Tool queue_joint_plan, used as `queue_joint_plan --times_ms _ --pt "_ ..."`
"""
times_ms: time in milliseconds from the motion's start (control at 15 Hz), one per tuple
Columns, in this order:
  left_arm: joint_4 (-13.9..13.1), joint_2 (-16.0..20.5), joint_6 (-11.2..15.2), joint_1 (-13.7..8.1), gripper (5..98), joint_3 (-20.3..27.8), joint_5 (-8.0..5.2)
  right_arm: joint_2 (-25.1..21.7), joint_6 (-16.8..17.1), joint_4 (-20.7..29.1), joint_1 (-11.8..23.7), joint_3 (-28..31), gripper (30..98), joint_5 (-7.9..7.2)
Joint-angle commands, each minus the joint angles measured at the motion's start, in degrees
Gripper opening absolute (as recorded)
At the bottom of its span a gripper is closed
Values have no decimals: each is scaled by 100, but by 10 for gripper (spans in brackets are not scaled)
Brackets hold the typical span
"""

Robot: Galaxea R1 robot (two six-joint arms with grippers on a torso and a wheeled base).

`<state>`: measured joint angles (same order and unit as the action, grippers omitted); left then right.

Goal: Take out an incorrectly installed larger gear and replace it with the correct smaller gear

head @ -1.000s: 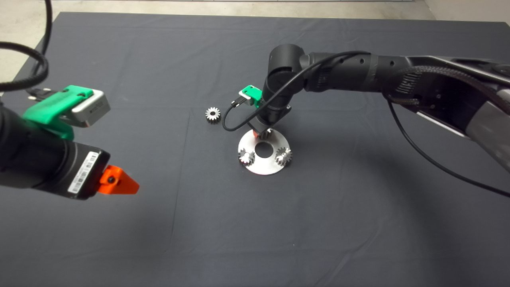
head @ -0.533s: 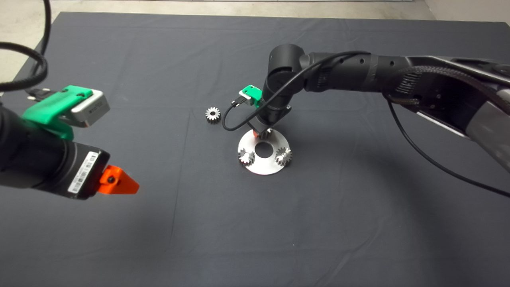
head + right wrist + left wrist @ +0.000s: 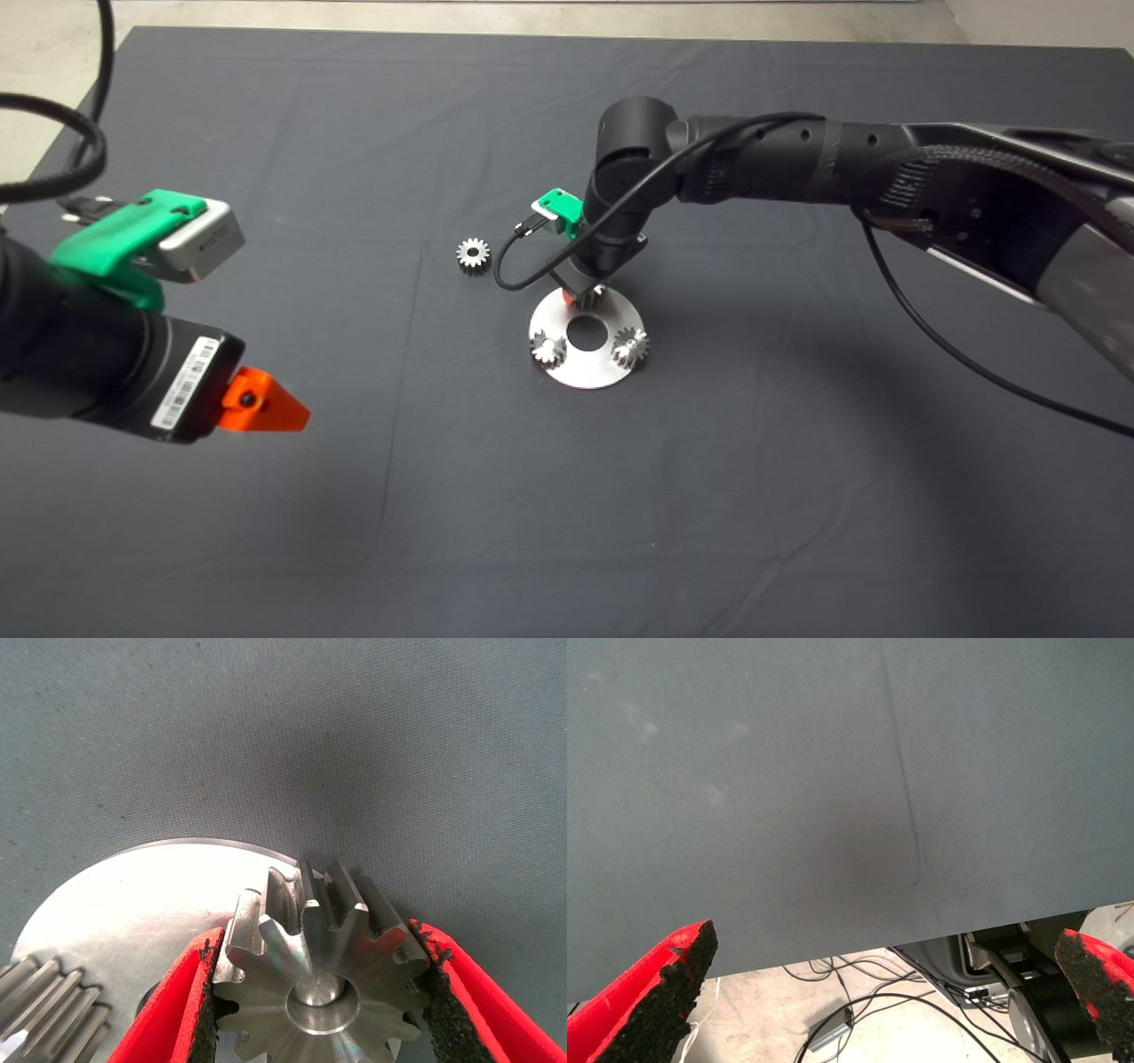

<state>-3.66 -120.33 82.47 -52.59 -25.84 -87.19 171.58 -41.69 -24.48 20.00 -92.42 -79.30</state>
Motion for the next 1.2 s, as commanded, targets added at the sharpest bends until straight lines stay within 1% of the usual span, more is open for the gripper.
queue_joint_plan --times_ms 0,133,267,533,667,733,800,867,933,1000,1067,1133 --pt "-74 -22 -20 -94 982 64 -9 3 -15 142 563 24 491 11" --pt "-74 -30 -20 -94 982 72 -9 3 -6 294 734 24 491 20" --pt "-74 -30 -20 -94 982 90 -9 3 10 330 812 26 493 20" --pt "-82 -30 -20 -94 982 46 -18 -67 3 382 900 192 492 -33" --pt "-78 -88 -34 -63 982 -26 -18 -249 -6 462 900 231 491 -50" --pt "-74 -153 -76 104 982 -115 -18 -455 -6 462 900 405 491 -50" --pt "-65 -234 -64 312 982 -255 -18 -702 -6 452 891 676 491 -50" --pt "-39 -376 -56 457 982 -373 -18 -970 -14 444 874 930 491 -59" --pt "102 -531 -47 477 982 -385 -18 -1192 -6 444 865 1113 491 -59" --pt "505 -711 -38 513 982 -385 -35 -1442 -15 435 847 1336 491 -96" --pt "952 -829 -38 647 982 -418 -35 -1668 -22 426 779 1579 491 -145" --pt "1336 -883 -93 825 982 -492 -26 -1861 -23 426 716 1811 491 -156"
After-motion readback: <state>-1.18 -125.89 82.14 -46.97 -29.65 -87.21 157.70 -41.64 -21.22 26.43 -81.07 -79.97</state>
